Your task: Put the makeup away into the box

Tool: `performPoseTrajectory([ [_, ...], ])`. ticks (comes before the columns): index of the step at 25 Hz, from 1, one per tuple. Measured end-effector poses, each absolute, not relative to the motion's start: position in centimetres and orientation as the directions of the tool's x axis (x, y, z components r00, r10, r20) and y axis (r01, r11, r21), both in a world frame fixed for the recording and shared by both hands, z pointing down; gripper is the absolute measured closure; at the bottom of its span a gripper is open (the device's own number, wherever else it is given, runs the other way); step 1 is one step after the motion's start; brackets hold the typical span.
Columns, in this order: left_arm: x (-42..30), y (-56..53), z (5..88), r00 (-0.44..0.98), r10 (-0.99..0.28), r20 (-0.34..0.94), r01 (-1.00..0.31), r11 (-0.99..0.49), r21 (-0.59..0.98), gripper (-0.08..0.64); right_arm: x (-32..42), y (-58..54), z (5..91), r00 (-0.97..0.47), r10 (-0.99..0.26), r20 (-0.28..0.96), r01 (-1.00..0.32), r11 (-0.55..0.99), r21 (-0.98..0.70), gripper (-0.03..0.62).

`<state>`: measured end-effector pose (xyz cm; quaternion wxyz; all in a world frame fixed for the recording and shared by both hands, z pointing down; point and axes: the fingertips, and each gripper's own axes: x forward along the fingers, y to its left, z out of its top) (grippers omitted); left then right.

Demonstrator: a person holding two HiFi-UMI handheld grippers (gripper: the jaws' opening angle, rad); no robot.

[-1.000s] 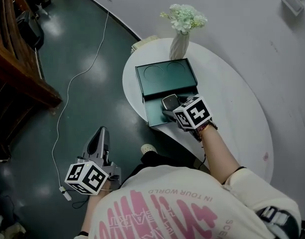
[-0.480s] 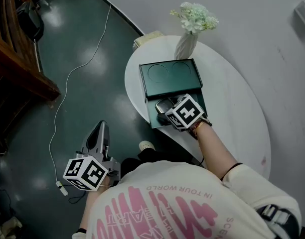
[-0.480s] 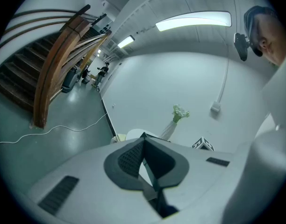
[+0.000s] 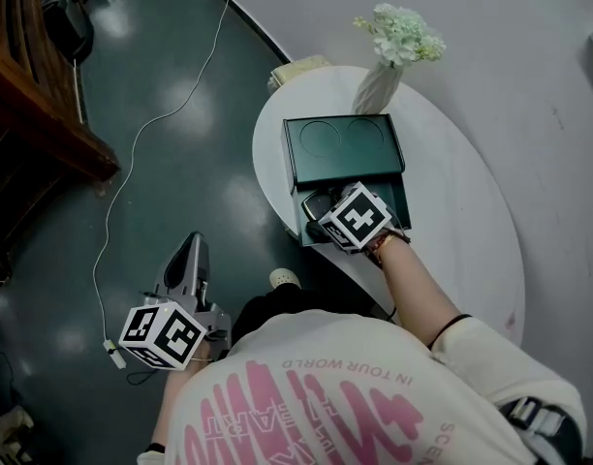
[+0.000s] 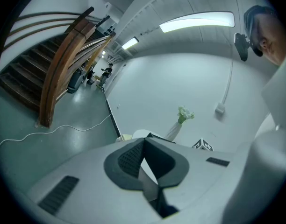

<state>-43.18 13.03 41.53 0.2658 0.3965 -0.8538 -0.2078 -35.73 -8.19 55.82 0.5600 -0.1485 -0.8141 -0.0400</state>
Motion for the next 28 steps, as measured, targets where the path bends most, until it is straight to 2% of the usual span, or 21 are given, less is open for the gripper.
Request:
performPoseTrajectory([
  [13, -43.8, 13.8, 41.6, -0.57, -0.771, 0.284, -0.553, 0.616, 0.561, 0.558, -35.8, -7.7, 56.5, -0.268, 0.147, 0.952, 0.366, 0.93, -0.041, 0.241],
  [28, -43.3, 14.1, 42.1, -0.58, -0.761, 0.29, -0.534, 0.624, 0.571, 0.558, -35.8, -7.6, 56.6, -0.257, 0.137, 0.957, 0.379, 0.925, -0.03, 0.232],
])
